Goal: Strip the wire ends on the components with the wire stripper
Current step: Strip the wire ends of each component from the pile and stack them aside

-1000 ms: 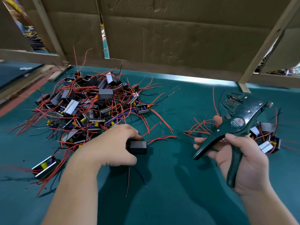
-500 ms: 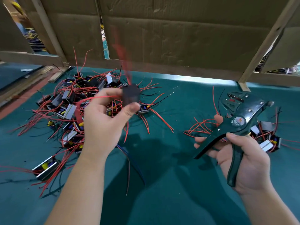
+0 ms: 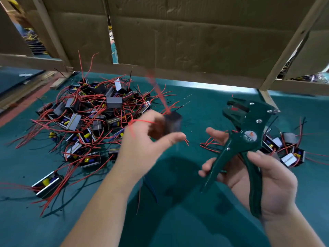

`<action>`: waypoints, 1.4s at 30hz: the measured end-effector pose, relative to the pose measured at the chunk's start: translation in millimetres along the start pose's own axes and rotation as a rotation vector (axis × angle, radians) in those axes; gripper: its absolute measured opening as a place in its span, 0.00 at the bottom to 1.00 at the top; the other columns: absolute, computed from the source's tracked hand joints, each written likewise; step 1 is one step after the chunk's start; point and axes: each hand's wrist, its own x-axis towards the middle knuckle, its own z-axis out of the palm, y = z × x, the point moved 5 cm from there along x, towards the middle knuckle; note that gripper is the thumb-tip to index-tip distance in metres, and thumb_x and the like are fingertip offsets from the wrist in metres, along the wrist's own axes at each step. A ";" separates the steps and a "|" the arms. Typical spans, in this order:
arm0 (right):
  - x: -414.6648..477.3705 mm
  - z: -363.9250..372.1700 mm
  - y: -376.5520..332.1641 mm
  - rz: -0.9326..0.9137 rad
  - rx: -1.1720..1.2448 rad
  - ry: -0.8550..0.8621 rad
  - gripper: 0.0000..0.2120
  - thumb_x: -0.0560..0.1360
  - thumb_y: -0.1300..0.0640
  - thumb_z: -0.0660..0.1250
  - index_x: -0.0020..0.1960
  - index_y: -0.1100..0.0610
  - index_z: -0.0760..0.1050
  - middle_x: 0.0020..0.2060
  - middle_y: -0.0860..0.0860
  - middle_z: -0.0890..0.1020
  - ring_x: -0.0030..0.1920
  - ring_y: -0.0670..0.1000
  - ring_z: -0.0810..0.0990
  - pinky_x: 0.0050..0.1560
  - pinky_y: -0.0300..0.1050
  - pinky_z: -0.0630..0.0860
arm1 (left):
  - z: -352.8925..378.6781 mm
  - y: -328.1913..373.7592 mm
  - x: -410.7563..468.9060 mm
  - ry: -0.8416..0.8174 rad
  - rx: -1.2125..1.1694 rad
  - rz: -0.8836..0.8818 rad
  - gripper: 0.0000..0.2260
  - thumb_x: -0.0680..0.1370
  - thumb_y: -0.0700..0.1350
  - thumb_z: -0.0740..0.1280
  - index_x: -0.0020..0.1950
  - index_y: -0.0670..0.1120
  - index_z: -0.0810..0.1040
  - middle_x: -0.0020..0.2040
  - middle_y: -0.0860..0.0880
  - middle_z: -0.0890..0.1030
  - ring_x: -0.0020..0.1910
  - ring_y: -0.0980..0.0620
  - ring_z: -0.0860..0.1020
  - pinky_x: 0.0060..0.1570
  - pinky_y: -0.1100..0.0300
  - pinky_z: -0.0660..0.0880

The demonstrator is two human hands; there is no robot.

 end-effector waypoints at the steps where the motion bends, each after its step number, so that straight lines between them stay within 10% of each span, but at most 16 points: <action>1: -0.7 5.2 2.7 0.026 0.019 -0.062 0.37 0.62 0.53 0.77 0.66 0.69 0.71 0.58 0.68 0.77 0.41 0.67 0.80 0.46 0.66 0.76 | 7.8 1.3 -3.4 -0.028 0.092 0.012 0.15 0.64 0.61 0.74 0.38 0.54 0.74 0.31 0.55 0.78 0.28 0.61 0.72 0.31 0.67 0.68; 7: -0.9 15.9 15.3 0.094 -0.054 -0.093 0.33 0.63 0.53 0.77 0.64 0.66 0.74 0.52 0.67 0.79 0.41 0.68 0.79 0.46 0.68 0.74 | 25.9 3.1 -11.7 -0.030 0.132 0.028 0.13 0.70 0.53 0.76 0.33 0.51 0.73 0.26 0.58 0.72 0.25 0.60 0.67 0.28 0.73 0.60; 15: 3.3 9.0 8.6 0.054 0.006 0.014 0.41 0.60 0.54 0.78 0.69 0.65 0.70 0.41 0.66 0.79 0.42 0.65 0.79 0.46 0.62 0.77 | 29.0 8.4 -11.1 -0.135 0.197 0.154 0.07 0.72 0.51 0.73 0.38 0.49 0.81 0.34 0.54 0.80 0.35 0.57 0.77 0.38 0.58 0.74; 21: 4.6 7.0 6.0 0.012 -0.005 0.037 0.39 0.59 0.54 0.78 0.66 0.67 0.72 0.50 0.67 0.80 0.41 0.65 0.80 0.47 0.65 0.77 | 18.2 -12.4 -4.9 0.123 -0.239 -0.250 0.02 0.76 0.45 0.70 0.48 0.49 0.80 0.40 0.56 0.82 0.40 0.56 0.81 0.42 0.62 0.77; 26: 4.6 11.4 14.6 0.054 -0.005 -0.014 0.35 0.62 0.54 0.77 0.65 0.67 0.73 0.50 0.69 0.79 0.42 0.65 0.80 0.49 0.66 0.76 | 36.6 -14.2 -9.9 -0.296 -0.095 -0.196 0.12 0.69 0.46 0.73 0.51 0.55 0.79 0.47 0.59 0.84 0.48 0.61 0.81 0.47 0.70 0.73; 33: 4.7 4.4 23.3 0.049 -0.095 0.071 0.29 0.64 0.59 0.68 0.64 0.65 0.75 0.43 0.71 0.78 0.40 0.67 0.80 0.46 0.67 0.76 | 37.5 -11.2 -11.1 -0.088 -0.022 -0.190 0.05 0.76 0.38 0.69 0.43 0.47 0.79 0.40 0.51 0.85 0.40 0.59 0.82 0.42 0.68 0.76; 42: 5.5 8.6 13.2 -0.033 0.028 0.061 0.40 0.58 0.56 0.78 0.66 0.68 0.71 0.48 0.66 0.79 0.41 0.65 0.79 0.46 0.63 0.77 | 24.5 -34.4 -5.2 0.392 -0.938 -0.744 0.04 0.78 0.38 0.64 0.44 0.44 0.76 0.38 0.48 0.84 0.38 0.54 0.80 0.34 0.66 0.73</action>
